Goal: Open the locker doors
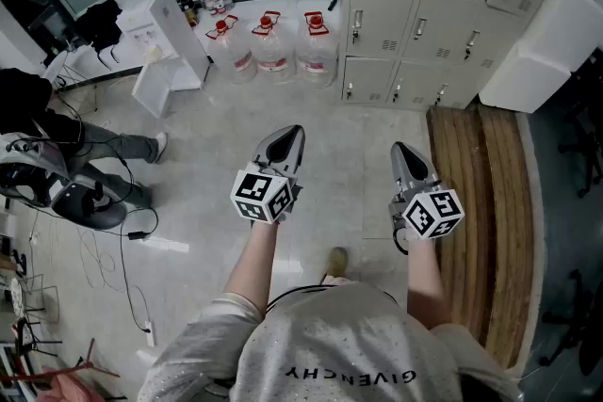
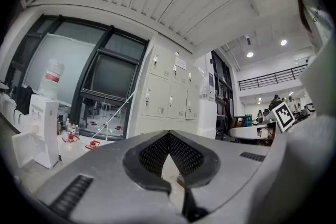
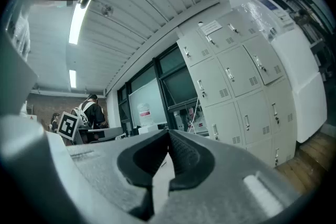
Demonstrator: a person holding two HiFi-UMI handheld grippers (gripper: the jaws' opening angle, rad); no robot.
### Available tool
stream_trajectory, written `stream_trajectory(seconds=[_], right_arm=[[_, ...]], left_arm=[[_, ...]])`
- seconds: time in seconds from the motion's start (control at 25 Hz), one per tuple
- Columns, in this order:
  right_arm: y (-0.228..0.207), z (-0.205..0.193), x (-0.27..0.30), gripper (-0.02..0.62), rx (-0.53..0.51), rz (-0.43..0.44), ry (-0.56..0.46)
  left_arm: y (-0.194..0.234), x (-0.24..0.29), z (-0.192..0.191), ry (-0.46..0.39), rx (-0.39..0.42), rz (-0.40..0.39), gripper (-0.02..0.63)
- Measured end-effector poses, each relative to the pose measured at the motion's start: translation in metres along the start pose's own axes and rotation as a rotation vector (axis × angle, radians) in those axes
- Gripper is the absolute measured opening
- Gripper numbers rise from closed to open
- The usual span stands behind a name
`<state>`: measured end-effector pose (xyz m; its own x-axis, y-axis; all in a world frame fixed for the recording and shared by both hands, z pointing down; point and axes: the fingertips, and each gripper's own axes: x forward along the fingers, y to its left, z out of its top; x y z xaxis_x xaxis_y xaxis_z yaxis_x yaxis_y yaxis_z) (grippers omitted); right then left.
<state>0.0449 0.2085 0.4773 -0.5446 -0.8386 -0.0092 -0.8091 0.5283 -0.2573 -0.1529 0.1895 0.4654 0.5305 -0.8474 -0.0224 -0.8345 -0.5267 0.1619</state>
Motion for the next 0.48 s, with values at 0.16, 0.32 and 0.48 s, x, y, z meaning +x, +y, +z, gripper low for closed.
stream_trajectory(seconds=[0.16, 0.32, 0.48], right_arm=[[-0.026, 0.002, 0.013, -0.003, -0.004, -0.006, 0.002], [-0.05, 0.005, 0.023, -0.003, -0.014, -0.011, 0.003], [-0.069, 0.009, 0.029, -0.003, -0.019, -0.007, 0.002]], left_arm=[[0.005, 0.025, -0.006, 0.016, -0.006, 0.005, -0.002], [0.009, 0.046, -0.01, 0.028, -0.007, 0.015, -0.002], [0.01, 0.068, -0.014, 0.03, -0.013, 0.015, -0.002]])
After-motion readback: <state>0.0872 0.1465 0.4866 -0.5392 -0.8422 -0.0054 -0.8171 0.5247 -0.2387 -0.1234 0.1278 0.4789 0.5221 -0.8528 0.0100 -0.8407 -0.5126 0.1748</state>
